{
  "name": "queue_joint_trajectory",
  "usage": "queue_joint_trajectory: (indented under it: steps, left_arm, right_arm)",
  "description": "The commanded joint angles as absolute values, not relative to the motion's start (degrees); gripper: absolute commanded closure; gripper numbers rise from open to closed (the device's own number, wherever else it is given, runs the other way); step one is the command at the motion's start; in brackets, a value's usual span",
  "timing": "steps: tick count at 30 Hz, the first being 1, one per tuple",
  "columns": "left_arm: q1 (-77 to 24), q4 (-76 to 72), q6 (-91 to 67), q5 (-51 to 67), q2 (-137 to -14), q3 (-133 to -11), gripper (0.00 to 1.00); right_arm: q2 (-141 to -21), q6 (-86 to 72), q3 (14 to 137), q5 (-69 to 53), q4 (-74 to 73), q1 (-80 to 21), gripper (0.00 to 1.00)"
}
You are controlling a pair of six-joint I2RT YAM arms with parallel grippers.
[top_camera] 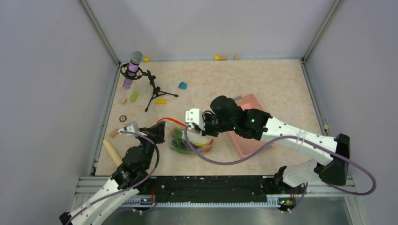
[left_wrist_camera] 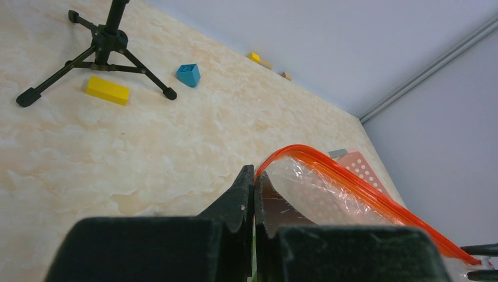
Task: Place the food in the zip-top bag and seal the zipper
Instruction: Zip the zipper food storage bag at the center of the board.
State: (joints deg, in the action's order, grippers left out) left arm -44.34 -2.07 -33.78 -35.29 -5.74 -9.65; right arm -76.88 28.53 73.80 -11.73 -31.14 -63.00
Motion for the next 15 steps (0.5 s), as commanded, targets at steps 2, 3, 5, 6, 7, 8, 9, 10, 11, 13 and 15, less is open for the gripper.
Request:
queue_joint_trajectory:
  steps: [2, 3, 5, 6, 7, 8, 9, 10, 11, 13, 15]
  left_arm:
    - [-43.68, -1.24, -34.21, -40.96, -5.28, -12.01, 1.00]
    - [-43.68, -1.00, -34.41, -41.22, -5.34, -12.20, 1.00]
    - [-43.69, -0.59, -34.73, -41.80, -5.24, -12.30, 1.00]
    - [-43.68, -0.40, -34.94, -42.16, -5.31, -12.30, 1.00]
    - [-43.68, -0.30, -35.05, -42.52, -5.28, -12.23, 1.00]
    - [-43.75, -0.27, -35.21, -42.99, -5.26, -12.26, 1.00]
    - [-43.69, -0.26, -35.32, -43.21, -5.31, -12.34, 1.00]
    - [-43.68, -0.26, -35.33, -43.24, -5.33, -12.41, 1.00]
    - [-43.68, -0.26, -35.35, -43.18, -5.24, -12.35, 1.00]
    - [-43.68, -0.25, -35.46, -43.15, -5.36, -12.15, 1.00]
    - [-43.71, -0.26, -35.55, -43.57, -5.52, -12.05, 1.00]
  right_arm:
    - [-74.97, 29.18, 74.28, -11.30, -32.98, -63.18, 1.00]
    - [-74.97, 29.15, 74.35, -11.26, -33.02, -63.19, 1.00]
    - [-74.89, 29.30, 74.33, -11.25, -33.11, -63.17, 1.00]
    - [-74.84, 29.27, 74.29, -11.18, -33.11, -63.12, 1.00]
    - [-74.93, 29.20, 74.31, -11.20, -33.21, -63.17, 1.00]
    - [-74.93, 29.13, 74.31, -11.17, -33.25, -63.12, 1.00]
    - [-74.94, 29.20, 74.32, -11.16, -33.36, -63.18, 1.00]
    - [-74.81, 29.26, 74.33, -11.10, -33.36, -63.13, 1.00]
    - [-74.76, 29.22, 74.33, -11.08, -33.33, -63.13, 1.00]
    - [-74.72, 29.23, 74.33, -11.06, -33.35, -63.19, 1.00]
    - [-74.67, 29.19, 74.31, -10.99, -33.37, -63.15, 1.00]
